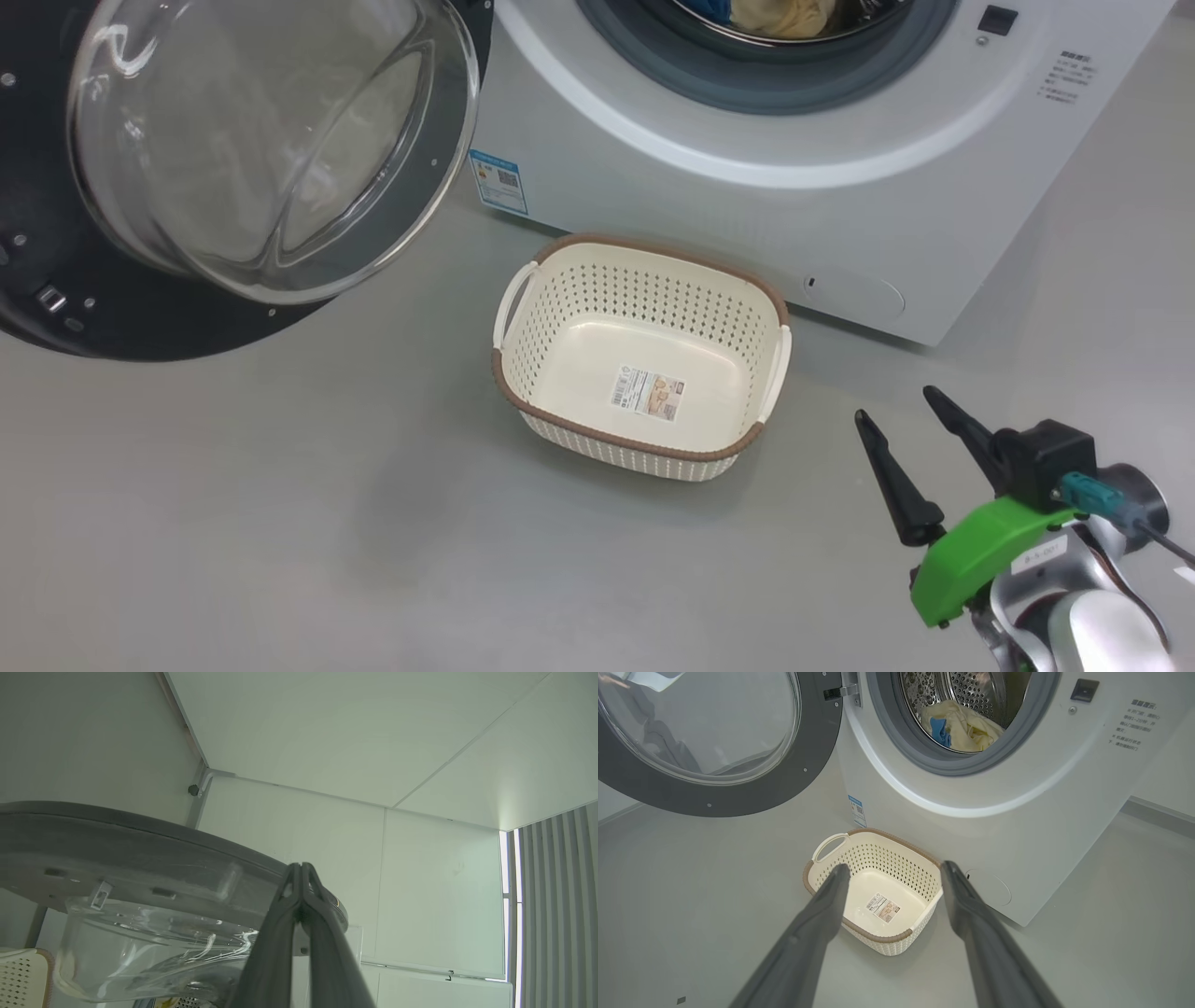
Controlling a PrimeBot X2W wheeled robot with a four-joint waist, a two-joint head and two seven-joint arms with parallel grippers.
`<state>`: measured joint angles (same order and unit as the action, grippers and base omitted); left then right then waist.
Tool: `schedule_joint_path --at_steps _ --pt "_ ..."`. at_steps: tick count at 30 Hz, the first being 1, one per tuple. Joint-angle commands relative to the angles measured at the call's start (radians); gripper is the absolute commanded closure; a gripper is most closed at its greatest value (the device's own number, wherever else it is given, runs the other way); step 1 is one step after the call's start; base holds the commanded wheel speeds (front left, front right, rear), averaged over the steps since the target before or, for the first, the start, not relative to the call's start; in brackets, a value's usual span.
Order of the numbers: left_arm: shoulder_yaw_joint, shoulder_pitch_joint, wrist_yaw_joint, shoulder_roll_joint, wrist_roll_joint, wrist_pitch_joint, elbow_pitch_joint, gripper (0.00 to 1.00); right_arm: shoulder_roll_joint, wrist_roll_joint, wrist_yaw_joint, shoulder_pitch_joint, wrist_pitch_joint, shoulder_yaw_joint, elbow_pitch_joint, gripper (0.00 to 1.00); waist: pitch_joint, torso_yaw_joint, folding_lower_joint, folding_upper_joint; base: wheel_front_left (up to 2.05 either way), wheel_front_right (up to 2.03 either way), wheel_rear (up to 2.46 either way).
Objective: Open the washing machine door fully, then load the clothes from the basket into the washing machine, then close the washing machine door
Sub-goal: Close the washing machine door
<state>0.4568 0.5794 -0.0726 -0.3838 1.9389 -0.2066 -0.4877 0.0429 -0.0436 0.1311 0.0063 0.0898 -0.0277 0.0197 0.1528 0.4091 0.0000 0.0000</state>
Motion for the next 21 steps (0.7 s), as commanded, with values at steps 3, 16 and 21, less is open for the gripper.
schedule_joint_path --at_steps 3,16,21 --pt "0.049 0.062 0.002 -0.083 0.005 0.001 -0.046 1.00 0.030 0.008 0.000 -0.061 0.013 -0.019 0.058 0.00 0.035 -0.024 0.0000 0.0000 0.00 0.00 0.00" --pt "0.035 0.154 0.076 -0.105 -0.013 -0.032 -0.234 1.00 0.079 0.003 0.000 -0.072 0.076 -0.009 0.138 0.00 0.150 -0.055 0.0000 0.0000 0.00 0.00 0.00" --pt "0.018 0.187 0.091 -0.107 -0.029 -0.038 -0.285 1.00 0.090 0.000 0.000 -0.085 0.092 -0.019 0.162 0.00 0.176 -0.059 0.0000 0.0000 0.00 0.00 0.00"
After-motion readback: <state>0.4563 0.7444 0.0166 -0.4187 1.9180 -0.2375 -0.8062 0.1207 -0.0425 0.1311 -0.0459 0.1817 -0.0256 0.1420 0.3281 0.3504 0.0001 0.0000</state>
